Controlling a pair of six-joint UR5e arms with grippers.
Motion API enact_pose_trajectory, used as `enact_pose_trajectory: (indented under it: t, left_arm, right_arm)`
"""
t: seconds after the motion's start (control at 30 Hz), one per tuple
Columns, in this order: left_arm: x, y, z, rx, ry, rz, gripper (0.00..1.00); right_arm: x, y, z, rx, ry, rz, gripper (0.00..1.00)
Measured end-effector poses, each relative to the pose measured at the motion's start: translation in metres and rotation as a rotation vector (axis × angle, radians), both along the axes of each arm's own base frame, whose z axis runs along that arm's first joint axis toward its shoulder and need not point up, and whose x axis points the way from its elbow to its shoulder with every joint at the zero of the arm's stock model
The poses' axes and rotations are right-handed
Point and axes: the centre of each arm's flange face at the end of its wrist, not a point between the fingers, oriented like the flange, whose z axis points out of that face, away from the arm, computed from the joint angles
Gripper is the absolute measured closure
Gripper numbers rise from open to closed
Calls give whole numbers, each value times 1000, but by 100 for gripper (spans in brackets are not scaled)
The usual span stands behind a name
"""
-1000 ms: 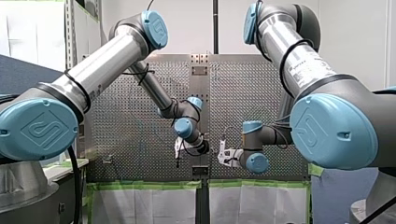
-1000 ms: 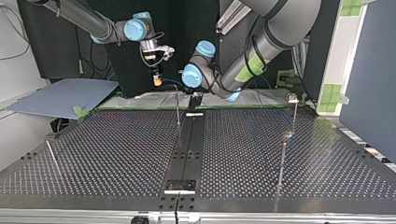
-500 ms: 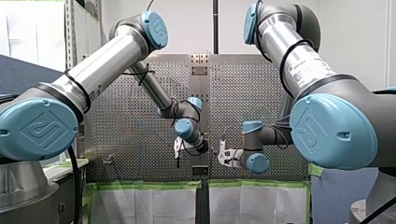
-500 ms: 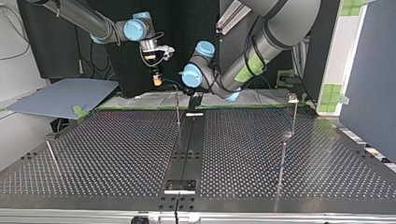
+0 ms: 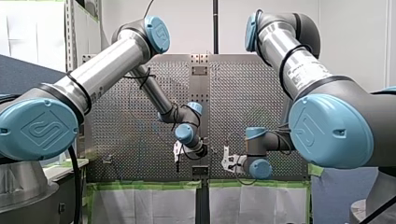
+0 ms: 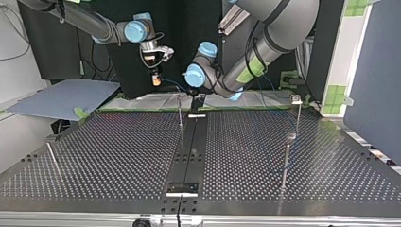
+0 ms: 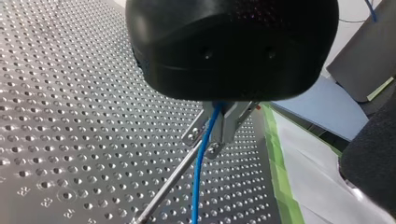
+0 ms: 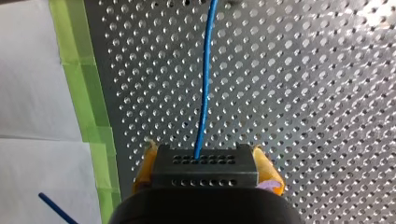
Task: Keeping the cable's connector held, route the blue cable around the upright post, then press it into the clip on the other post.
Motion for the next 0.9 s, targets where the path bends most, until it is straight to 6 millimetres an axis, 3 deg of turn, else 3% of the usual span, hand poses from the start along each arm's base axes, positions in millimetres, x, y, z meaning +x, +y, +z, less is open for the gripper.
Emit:
enact_pose_trajectory:
  t: [0.2,0.47,0.9]
  left_arm:
    - [4,0,-4,-18,-9,0,100]
    - [9,6,-35,-38,0,5,100]
    - [21,13,-38,-55,-21,1,100]
  right_arm:
    - [-7,-15,2,-8,-9,-21,100]
    - [-16,-35,6,-20,-14,-47,100]
    - [-27,-53,9,-28,-30,-53,100]
